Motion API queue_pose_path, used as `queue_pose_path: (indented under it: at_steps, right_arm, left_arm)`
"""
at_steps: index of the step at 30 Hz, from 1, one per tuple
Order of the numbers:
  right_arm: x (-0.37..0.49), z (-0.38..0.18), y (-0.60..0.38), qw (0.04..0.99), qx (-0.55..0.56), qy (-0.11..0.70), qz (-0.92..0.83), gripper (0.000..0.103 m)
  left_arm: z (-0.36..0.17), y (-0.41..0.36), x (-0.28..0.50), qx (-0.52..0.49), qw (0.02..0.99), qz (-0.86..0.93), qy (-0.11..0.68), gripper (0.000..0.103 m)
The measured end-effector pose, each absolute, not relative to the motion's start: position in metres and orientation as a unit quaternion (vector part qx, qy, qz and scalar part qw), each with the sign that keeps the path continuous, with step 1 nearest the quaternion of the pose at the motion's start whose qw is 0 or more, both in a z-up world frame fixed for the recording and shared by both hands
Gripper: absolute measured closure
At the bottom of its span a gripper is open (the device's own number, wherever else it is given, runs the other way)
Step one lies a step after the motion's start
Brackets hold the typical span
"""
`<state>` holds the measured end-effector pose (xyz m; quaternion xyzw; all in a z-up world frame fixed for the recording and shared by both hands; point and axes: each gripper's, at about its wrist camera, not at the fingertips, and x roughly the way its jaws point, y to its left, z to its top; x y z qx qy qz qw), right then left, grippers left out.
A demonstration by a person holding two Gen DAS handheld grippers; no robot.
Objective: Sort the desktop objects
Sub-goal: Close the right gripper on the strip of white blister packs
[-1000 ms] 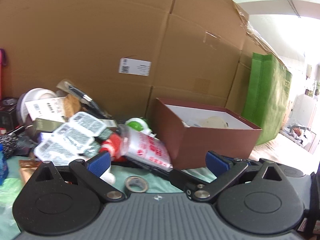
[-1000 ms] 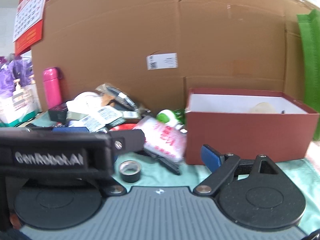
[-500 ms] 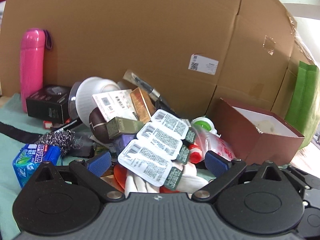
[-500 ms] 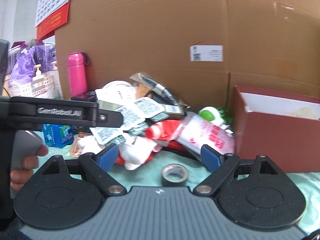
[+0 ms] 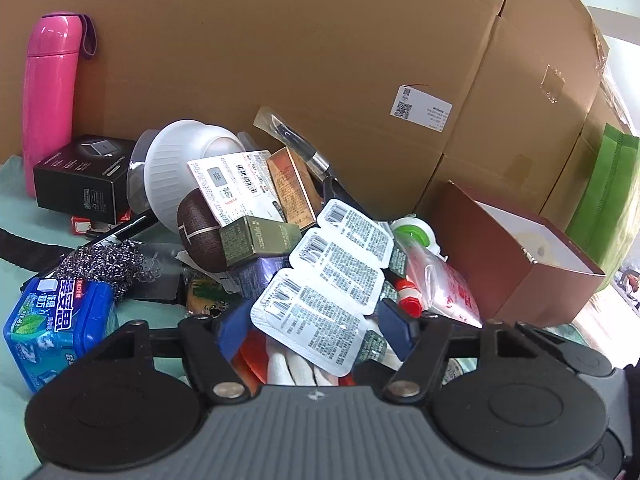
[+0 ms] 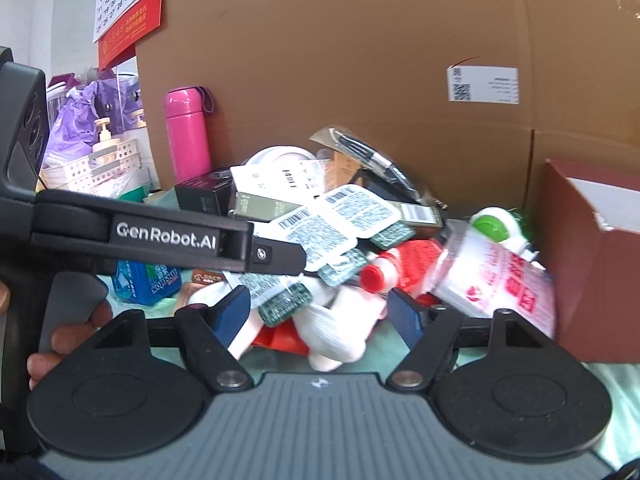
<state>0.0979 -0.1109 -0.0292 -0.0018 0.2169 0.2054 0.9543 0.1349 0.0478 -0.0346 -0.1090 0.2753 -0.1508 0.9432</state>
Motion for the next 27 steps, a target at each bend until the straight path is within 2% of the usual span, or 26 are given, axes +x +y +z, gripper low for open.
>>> queue_pose_path:
  at_steps: [2, 4, 10, 15, 17, 27]
  right_arm:
    - [0.103, -0.031, -0.109, 0.952, 0.001, 0.221, 0.213, 0.032]
    - [0.107, -0.032, -0.108, 0.950, 0.003, 0.224, 0.216, 0.033]
    - [0.120, -0.033, -0.103, 0.948, -0.002, 0.226, 0.222, 0.033]
    - [0.113, -0.030, -0.097, 0.944, -0.007, 0.212, 0.251, 0.040]
    - [0.111, -0.030, -0.095, 0.942, -0.013, 0.212, 0.260, 0.044]
    - [0.112, -0.033, -0.097, 0.945, -0.015, 0.213, 0.248, 0.046]
  left_arm:
    - [-0.035, 0.049, 0.135, -0.108, 0.944, -0.142, 0.278, 0.044]
    - [-0.034, 0.051, 0.135, -0.113, 0.943, -0.139, 0.279, 0.049]
    - [-0.032, 0.052, 0.131, -0.110, 0.944, -0.135, 0.280, 0.060]
    - [-0.027, 0.051, 0.125, -0.105, 0.943, -0.145, 0.279, 0.064]
    - [-0.025, 0.049, 0.122, -0.100, 0.945, -0.145, 0.275, 0.069]
    - [-0.017, 0.035, 0.124, -0.079, 0.948, -0.161, 0.262, 0.068]
